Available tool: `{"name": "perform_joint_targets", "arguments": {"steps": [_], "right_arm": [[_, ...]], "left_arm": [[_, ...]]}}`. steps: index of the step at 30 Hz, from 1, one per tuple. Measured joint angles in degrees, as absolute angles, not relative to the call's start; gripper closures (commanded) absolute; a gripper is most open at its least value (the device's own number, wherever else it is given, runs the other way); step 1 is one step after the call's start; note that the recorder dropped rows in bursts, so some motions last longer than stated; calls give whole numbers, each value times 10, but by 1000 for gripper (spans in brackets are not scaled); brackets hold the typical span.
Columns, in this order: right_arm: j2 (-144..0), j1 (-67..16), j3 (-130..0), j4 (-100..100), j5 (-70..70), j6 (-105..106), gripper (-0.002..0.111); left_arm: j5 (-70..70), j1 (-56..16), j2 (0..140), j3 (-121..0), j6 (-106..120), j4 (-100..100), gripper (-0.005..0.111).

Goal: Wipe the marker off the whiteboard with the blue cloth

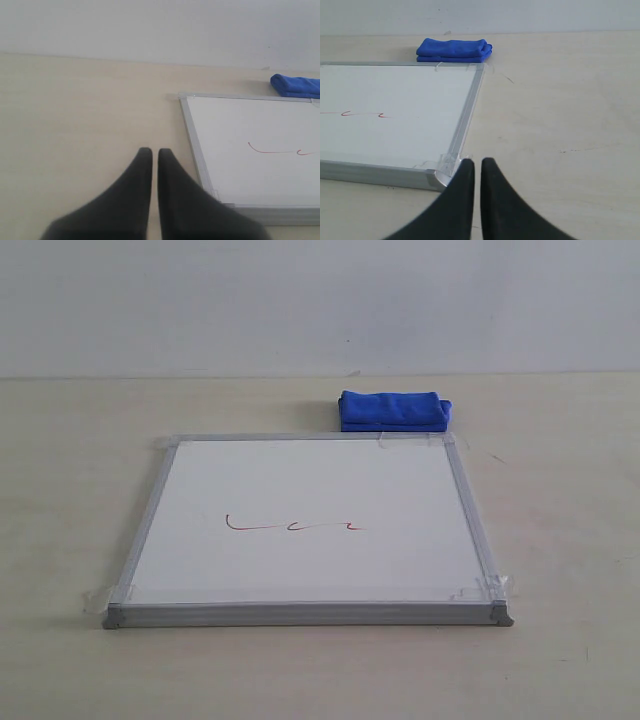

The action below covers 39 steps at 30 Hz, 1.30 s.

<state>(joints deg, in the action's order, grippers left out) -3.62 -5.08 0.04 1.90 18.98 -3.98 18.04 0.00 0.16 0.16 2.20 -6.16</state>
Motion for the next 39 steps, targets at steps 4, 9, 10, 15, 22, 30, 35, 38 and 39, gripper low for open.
{"name": "perform_joint_targets", "arguments": {"steps": [4, 9, 10, 15, 22, 30, 35, 38, 39], "right_arm": [[-36, -51, 0, 19, 190, -40, 107], [-36, -51, 0, 19, 190, -40, 107], [-36, -51, 0, 19, 190, -40, 107], [-36, -51, -25, 46, 196, -40, 107], [-36, -51, -149, 85, 215, -43, 107], [-35, -51, -204, 128, 192, -47, 107], [-35, -51, -204, 130, 131, -47, 107], [-35, -51, -204, 151, 78, -47, 107], [-35, -51, -204, 160, 60, -47, 107]], "left_arm": [[180, 0, 2, 2, 22, -62, 102], [180, 0, 2, 2, 22, -62, 102], [180, 0, 2, 2, 22, -62, 102], [180, 0, 2, 2, 22, -62, 102], [180, 0, 2, 2, 22, -62, 102], [180, 0, 2, 2, 22, -62, 102], [180, 0, 2, 2, 22, -62, 102], [180, 0, 2, 2, 22, -62, 102], [180, 0, 2, 2, 22, -62, 102]]}}
